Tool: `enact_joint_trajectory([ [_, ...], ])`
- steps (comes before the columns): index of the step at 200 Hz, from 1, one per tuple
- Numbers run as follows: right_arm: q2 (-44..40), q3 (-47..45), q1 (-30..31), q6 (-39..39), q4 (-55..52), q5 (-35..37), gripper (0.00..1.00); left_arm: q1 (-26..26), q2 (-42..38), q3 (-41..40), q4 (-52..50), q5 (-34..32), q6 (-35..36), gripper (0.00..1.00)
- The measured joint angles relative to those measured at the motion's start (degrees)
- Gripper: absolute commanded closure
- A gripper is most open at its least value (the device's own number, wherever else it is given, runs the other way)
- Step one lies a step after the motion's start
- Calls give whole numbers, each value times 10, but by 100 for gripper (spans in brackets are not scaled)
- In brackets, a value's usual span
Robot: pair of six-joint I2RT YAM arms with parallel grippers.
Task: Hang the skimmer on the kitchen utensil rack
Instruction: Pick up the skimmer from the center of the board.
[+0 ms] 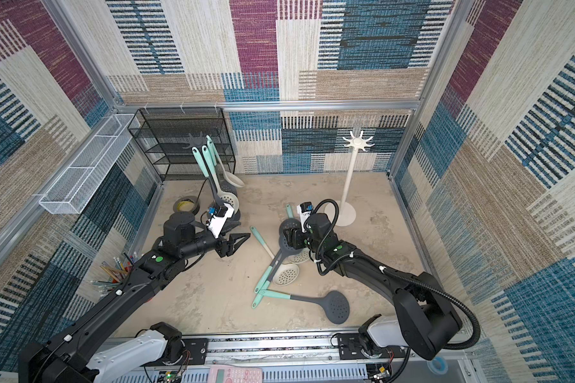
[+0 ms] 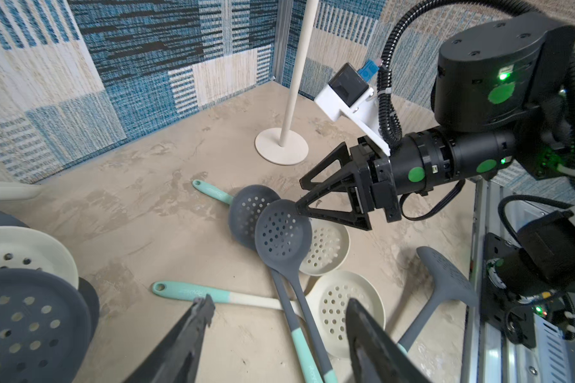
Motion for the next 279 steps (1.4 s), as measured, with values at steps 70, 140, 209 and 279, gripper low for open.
enact_joint_trajectory([
  [70,-78,-91,-7,80,-13,24,33,-76,31,27,-56,-50,9,35],
  [140,-201,-130,-7,104,-73,31,35,-126,57,42,-109,-115,-64,39],
  [209,-220,-120,-5,76,-141,12,33,-229,63,0,-116,-123,-98,44],
  [279,-231,-79,-6,40,-177,3,37,-303,148,-24,-82,-150,-17,49],
])
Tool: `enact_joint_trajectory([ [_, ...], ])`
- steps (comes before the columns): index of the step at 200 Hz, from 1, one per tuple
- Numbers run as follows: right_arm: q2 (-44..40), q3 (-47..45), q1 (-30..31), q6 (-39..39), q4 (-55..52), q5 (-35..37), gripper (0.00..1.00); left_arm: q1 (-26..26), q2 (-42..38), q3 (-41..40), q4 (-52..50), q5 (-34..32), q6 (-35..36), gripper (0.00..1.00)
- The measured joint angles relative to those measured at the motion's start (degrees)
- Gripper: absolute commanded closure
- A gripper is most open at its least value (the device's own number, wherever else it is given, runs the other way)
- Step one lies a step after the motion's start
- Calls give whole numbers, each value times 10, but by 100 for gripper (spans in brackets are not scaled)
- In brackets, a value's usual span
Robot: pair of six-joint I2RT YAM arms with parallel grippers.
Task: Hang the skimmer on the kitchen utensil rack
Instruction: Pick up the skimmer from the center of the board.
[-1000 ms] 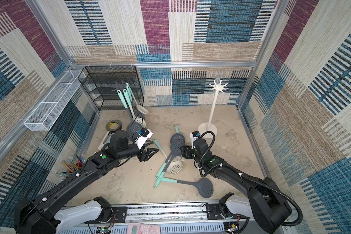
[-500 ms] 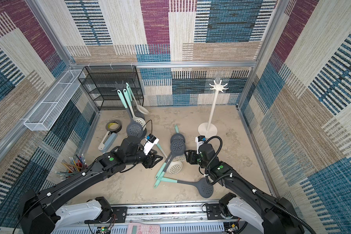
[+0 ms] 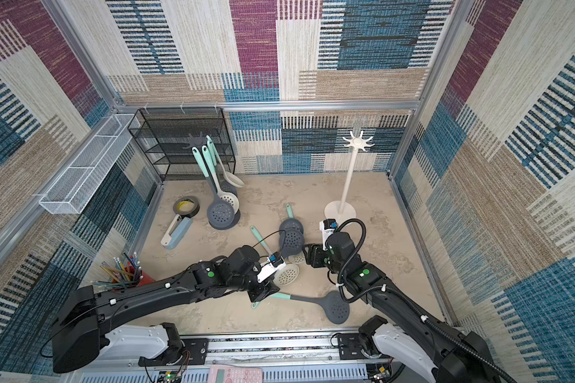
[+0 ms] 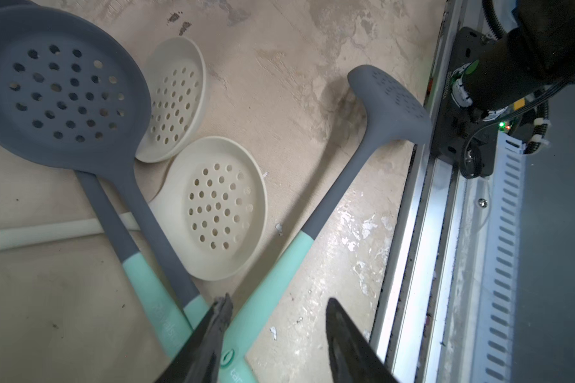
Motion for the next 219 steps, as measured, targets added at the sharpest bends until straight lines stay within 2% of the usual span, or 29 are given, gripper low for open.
enact_joint_trajectory([
  [21,16,24,14,-26,-32,-7,36,0,-7,-18,17,-3,-5,49],
  [62,75,83,108,-64,-90,2,36,18,-71,-59,19,-18,-58,47],
  [115,90,121,143,-134,-130,26,40,86,-202,-138,29,-27,-245,44],
  [142,86,124,163,-187,-137,20,41,94,-228,-139,26,-30,-327,45],
  [168,92,127,189,-234,-140,6,41,97,-255,-128,-16,-59,-386,45],
  [219,191,151,245,-284,-158,3,43,136,-298,-97,-113,-111,-445,46],
])
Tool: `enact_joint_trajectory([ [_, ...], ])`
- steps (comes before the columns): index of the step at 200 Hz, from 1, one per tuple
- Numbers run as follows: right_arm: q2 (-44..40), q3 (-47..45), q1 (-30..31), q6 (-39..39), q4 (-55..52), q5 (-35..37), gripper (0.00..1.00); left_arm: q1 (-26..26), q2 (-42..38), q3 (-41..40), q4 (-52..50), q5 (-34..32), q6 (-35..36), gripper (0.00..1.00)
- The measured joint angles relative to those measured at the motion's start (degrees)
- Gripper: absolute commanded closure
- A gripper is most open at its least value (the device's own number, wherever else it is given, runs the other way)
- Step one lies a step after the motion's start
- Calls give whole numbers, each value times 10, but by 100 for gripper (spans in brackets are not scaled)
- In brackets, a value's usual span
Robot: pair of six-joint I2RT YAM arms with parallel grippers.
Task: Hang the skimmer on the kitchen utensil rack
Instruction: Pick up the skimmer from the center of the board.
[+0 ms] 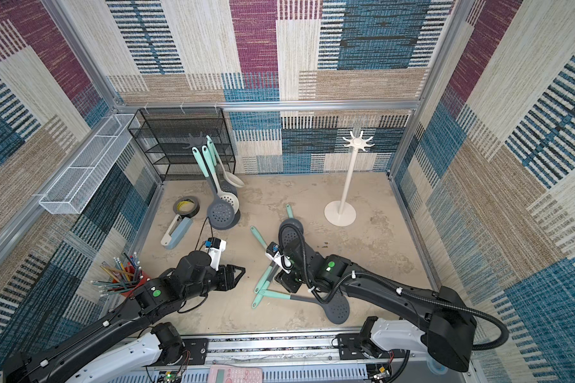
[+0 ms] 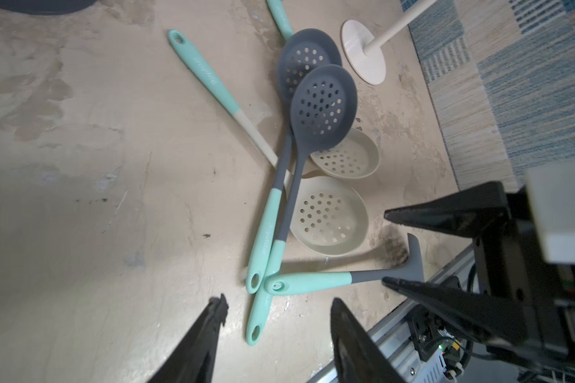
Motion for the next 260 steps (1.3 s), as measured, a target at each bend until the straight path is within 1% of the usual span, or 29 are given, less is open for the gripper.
enact_joint_trajectory([
  [33,51,9,33,-17,-9,1,44,38,4,3,-35,-3,-30,47],
  [49,72,12,43,-22,-10,5,45,48,4,5,-42,7,-39,44],
  [59,82,12,45,-25,-9,9,46,53,3,5,-44,11,-40,42],
  [89,115,12,49,-36,-9,24,47,71,1,6,-46,33,-42,40],
  [117,143,12,51,-44,-3,39,49,85,21,25,-60,55,-42,41],
  [162,173,12,55,-52,13,39,51,96,53,40,-85,60,-42,41],
  [228,193,8,56,-56,30,50,63,98,64,60,-104,68,-38,42],
  [244,193,8,57,-56,31,55,68,98,63,68,-109,68,-37,42],
  [260,192,9,57,-56,31,60,74,99,57,71,-113,68,-35,43],
])
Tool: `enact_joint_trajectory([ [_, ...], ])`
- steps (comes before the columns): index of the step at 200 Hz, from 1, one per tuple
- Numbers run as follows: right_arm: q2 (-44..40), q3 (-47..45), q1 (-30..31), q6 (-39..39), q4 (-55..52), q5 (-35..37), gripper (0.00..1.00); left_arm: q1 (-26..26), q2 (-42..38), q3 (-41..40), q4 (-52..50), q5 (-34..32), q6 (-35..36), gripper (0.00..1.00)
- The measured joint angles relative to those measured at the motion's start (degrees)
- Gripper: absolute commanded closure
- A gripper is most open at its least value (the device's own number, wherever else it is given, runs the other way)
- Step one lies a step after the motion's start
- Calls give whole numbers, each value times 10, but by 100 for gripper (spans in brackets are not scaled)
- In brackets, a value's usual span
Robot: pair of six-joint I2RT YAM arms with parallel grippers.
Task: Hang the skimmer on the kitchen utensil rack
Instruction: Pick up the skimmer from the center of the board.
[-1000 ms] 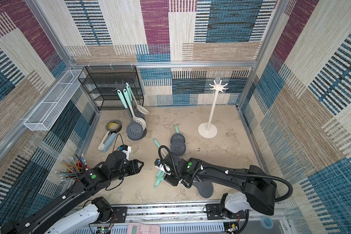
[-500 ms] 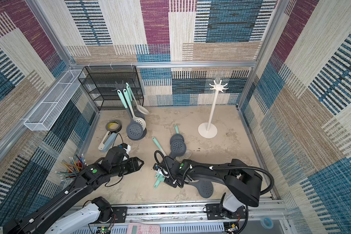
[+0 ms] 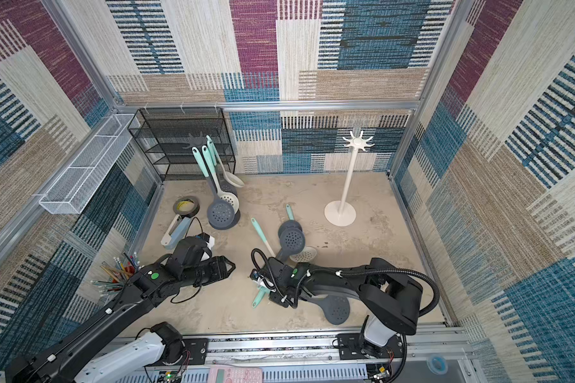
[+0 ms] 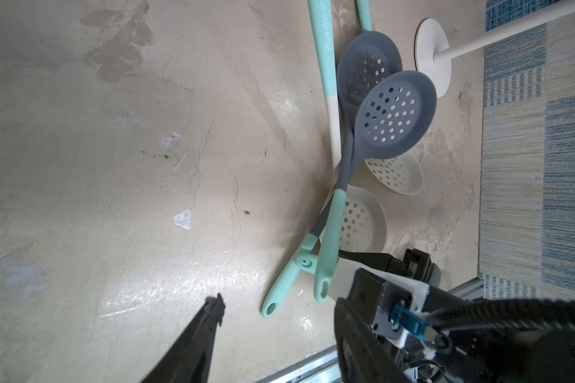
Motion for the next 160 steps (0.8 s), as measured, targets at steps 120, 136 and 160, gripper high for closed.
enact_joint_trajectory([
  [120,-140,40,1,4,-57,-38,97,1,-28,1,-24,-16,23,43],
  [136,-162,48,2,4,-65,-45,99,1,-28,1,-24,-16,30,43],
  [160,-192,63,2,4,-68,-53,100,1,-28,1,-23,-16,37,43],
])
